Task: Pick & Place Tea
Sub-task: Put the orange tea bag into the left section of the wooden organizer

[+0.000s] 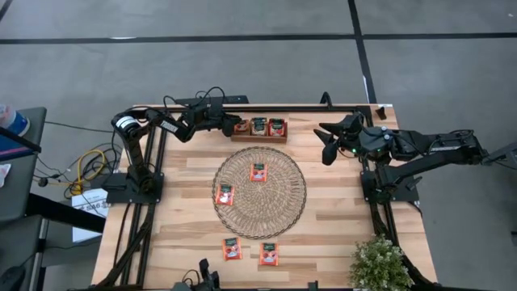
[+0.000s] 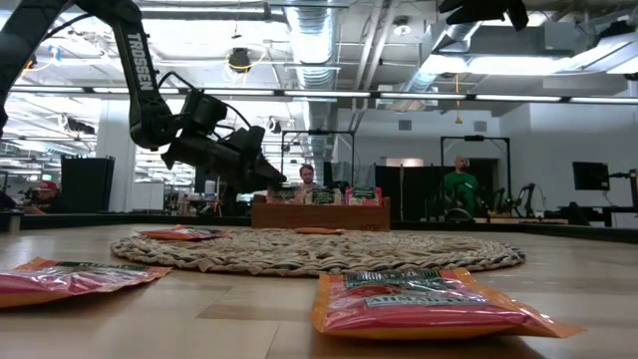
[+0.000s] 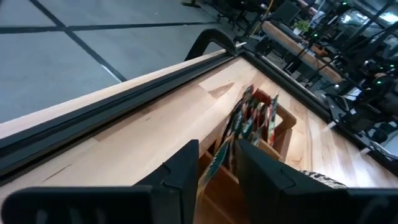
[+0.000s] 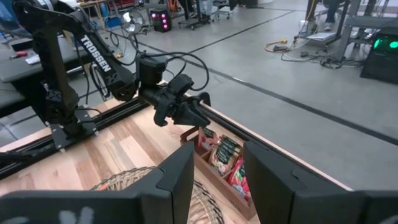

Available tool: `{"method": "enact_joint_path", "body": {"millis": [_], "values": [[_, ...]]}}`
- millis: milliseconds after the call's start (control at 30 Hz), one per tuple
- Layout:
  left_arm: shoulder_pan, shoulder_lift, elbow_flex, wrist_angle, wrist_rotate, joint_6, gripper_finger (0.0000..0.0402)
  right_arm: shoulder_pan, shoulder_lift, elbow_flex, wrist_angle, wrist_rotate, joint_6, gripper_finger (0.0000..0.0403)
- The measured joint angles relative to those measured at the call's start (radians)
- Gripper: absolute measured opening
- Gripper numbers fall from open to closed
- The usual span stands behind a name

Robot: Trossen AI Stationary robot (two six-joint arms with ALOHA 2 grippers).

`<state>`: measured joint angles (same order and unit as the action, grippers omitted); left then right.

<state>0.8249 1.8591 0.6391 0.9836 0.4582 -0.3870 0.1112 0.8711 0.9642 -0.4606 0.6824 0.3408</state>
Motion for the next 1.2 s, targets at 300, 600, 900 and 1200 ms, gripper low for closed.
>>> {"method": "enact_joint_path", "body": {"millis": [300,600,900,1200], "values": [[0.004,-0.135,0.000,0.018,0.047,0.035,0.0097,0.000,-0.002,0.000,0.000,-0.005,-0.001,0.0130],[-0.041,-0.493,0.000,-0.289,0.237,-0.054,0.0097,0.000,-0.010,0.002,-0.003,-0.007,-0.028,0.0130],[-0.357,-0.694,0.000,-0.600,0.135,-0.072,0.0097,0.000,-0.014,0.002,-0.067,-0.006,-0.038,0.0130],[-0.554,-0.572,0.004,-0.663,-0.123,-0.122,0.0097,0.000,-0.086,0.000,-0.141,-0.060,0.097,0.0130]]}}
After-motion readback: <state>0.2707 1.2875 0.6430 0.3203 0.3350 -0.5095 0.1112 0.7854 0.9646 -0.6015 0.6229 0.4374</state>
